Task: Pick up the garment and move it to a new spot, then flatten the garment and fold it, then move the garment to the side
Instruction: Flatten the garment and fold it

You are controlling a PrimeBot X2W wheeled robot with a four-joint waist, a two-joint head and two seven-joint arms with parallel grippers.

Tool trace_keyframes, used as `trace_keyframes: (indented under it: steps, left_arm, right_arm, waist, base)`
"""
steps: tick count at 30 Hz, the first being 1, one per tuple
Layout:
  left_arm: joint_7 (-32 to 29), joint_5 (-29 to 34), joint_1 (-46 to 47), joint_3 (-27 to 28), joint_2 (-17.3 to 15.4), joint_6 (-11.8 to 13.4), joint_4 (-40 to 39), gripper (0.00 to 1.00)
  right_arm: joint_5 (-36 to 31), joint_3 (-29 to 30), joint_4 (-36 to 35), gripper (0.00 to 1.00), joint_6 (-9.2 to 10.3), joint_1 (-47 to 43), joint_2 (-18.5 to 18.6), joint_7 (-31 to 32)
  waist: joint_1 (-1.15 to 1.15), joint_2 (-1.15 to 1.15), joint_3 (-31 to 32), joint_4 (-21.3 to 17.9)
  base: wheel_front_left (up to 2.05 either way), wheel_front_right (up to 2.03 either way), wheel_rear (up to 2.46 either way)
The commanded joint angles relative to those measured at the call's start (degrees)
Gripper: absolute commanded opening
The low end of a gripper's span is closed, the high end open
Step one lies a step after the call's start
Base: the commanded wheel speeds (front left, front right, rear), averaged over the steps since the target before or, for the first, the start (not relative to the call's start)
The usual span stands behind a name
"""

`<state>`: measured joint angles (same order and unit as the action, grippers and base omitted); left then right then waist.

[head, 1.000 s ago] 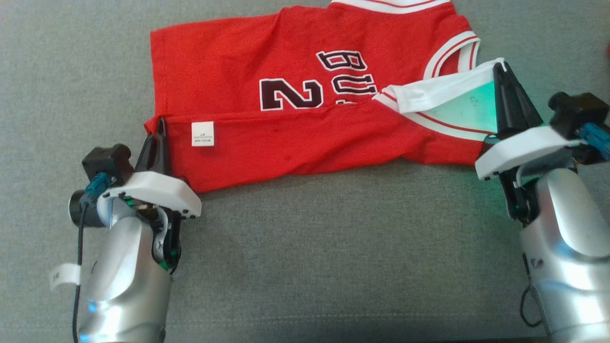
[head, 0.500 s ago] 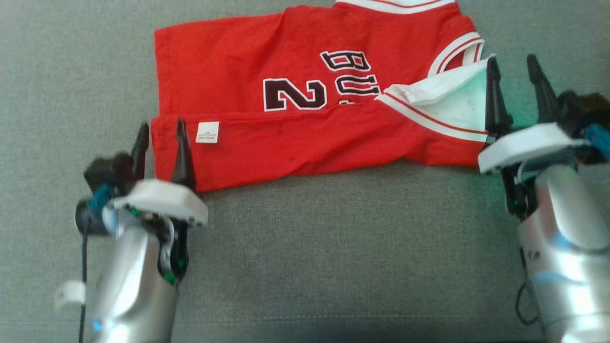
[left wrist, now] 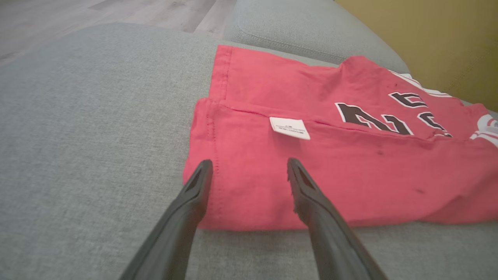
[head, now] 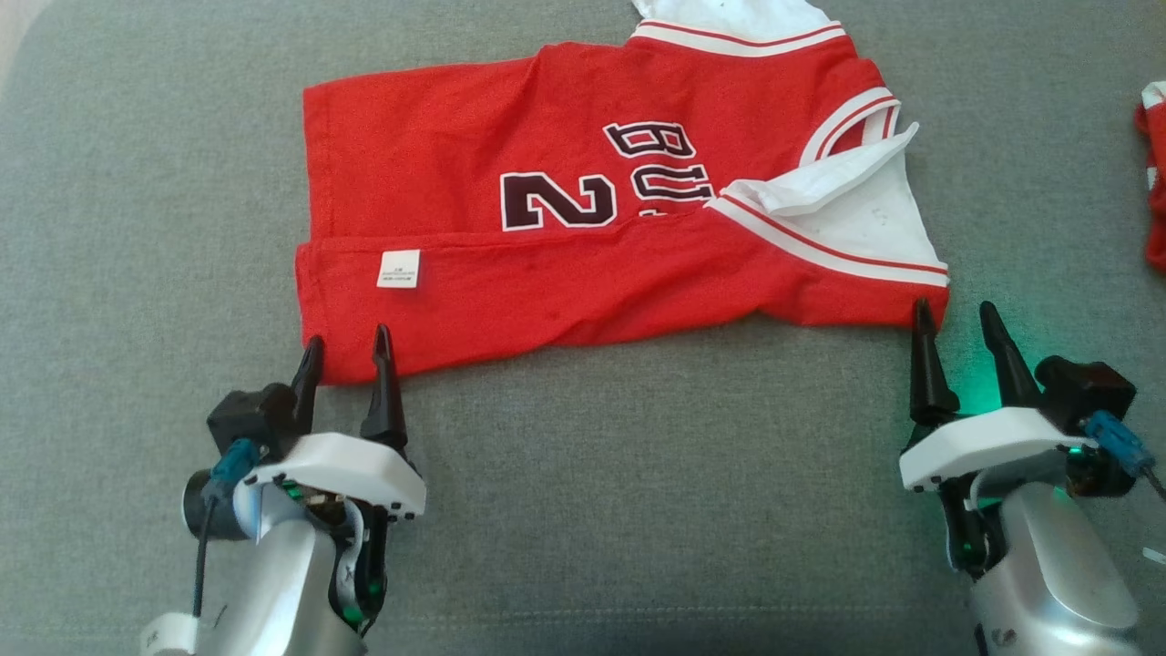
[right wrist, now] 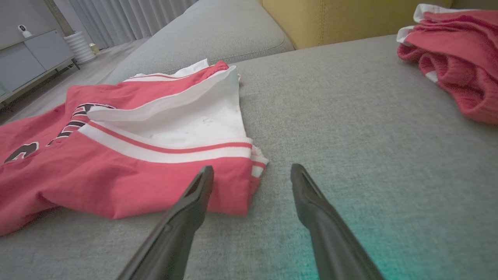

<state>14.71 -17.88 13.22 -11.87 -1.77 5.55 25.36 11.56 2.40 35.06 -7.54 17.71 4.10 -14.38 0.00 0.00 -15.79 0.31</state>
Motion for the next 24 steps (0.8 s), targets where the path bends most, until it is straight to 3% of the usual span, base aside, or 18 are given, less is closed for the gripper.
trace_keyframes:
  steps: [1, 11, 12, 13, 15, 16, 24]
  left_arm:
    - [0.3, 0.3, 0.6, 1.9, -1.1, 0.4, -1.8, 1.00]
    - [0.3, 0.6, 0.8, 2.5, -1.1, 0.3, -1.1, 1.00]
    - [0.3, 0.5, 0.8, 2.6, -1.1, 0.2, -1.0, 1.00]
    - [0.3, 0.4, 0.9, 2.6, -1.1, 0.2, -0.9, 1.00]
    - [0.3, 0.4, 0.9, 2.5, -1.1, 0.2, -0.7, 1.00]
    - [0.3, 0.3, 0.9, 2.6, -1.1, 0.2, -0.6, 1.00]
    - [0.3, -0.9, 0.6, 2.7, -1.1, -0.8, 0.9, 1.00]
  right_arm:
    - [-0.3, -1.0, -1.3, 1.00, 0.05, 0.3, -0.3, -0.6]
    - [-1.9, -0.3, 3.6, 0.99, 0.05, 2.8, -1.0, -0.1]
    - [-2.0, -0.3, 4.2, 0.91, 0.05, 3.2, -1.1, -0.1]
    - [-2.2, -0.4, 4.8, 0.74, 0.05, 3.6, -1.1, -0.2]
    - [-2.6, -0.6, 5.8, 0.13, 0.05, 4.3, -1.1, -0.2]
    - [-2.6, -0.7, 6.2, 0.00, 0.05, 4.5, -1.2, -0.3]
    - [-1.9, -0.9, 6.0, 0.00, 0.05, 6.8, -1.2, -0.5]
  waist:
    - [0.00, 0.00, 0.0, 0.1]
    - [0.00, 0.00, -0.7, 1.0]
    - [0.00, 0.00, -0.7, 1.1]
    - [0.00, 0.00, -0.8, 1.2]
    - [0.00, 0.00, -0.9, 1.4]
    - [0.00, 0.00, -0.9, 1.5]
    - [0.00, 0.00, -1.0, 1.3]
  base:
    - [0.00, 0.00, 0.00]
    - [0.00, 0.00, 0.00]
    - [0.00, 0.00, 0.00]
    - [0.00, 0.00, 0.00]
    - [0.00, 0.00, 0.00]
    - [0.00, 0.00, 0.00]
    - [0.00, 0.00, 0.00]
